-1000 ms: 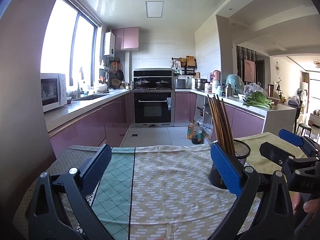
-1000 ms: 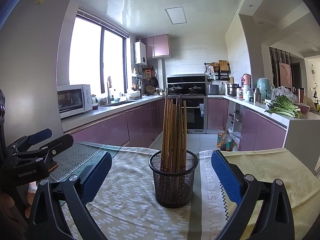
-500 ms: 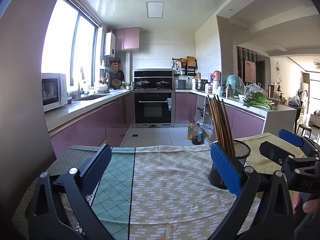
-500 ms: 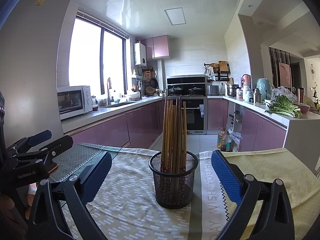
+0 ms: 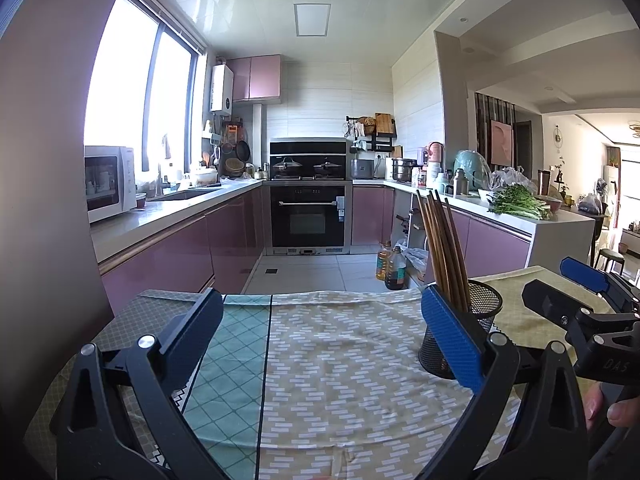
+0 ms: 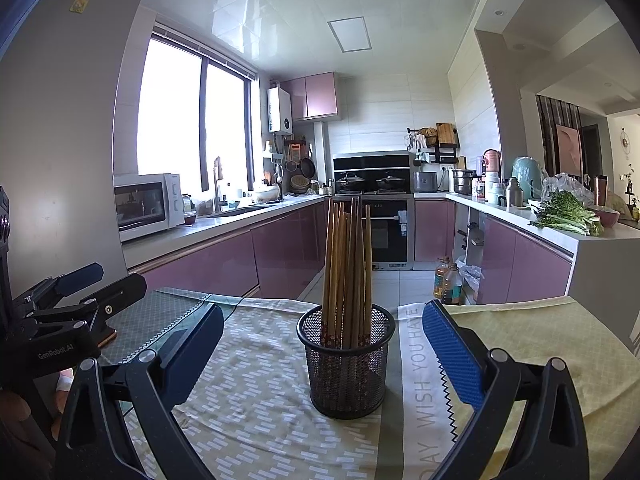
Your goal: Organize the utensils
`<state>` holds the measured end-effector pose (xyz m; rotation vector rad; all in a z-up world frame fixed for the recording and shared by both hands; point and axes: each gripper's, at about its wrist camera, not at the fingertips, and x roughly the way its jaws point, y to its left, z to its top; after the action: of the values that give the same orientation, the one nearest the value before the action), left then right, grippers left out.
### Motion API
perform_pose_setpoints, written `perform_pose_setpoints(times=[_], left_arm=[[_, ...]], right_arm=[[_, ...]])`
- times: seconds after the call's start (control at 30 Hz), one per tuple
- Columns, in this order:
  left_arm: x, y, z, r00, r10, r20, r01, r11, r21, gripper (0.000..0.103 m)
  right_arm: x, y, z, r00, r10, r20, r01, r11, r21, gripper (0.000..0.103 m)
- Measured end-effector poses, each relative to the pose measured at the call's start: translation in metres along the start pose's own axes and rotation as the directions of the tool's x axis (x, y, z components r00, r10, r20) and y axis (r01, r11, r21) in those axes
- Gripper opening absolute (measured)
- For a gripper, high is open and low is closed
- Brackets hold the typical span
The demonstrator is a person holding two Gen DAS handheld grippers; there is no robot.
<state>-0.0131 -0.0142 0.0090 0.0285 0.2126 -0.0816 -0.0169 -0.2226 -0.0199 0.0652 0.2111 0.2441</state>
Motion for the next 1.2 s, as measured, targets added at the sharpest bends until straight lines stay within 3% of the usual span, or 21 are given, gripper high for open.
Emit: perform_pose_setpoints(times=[1.2], left_arm=[[-0.0014, -0.0012, -0.0011, 1.000, 0.002, -0.008, -0.002, 1.000, -0.003, 0.097]], right_arm=[[0.0010, -0.0004, -0.0001, 1.000, -0.006, -0.005, 0.006, 1.000, 0.011, 0.096]])
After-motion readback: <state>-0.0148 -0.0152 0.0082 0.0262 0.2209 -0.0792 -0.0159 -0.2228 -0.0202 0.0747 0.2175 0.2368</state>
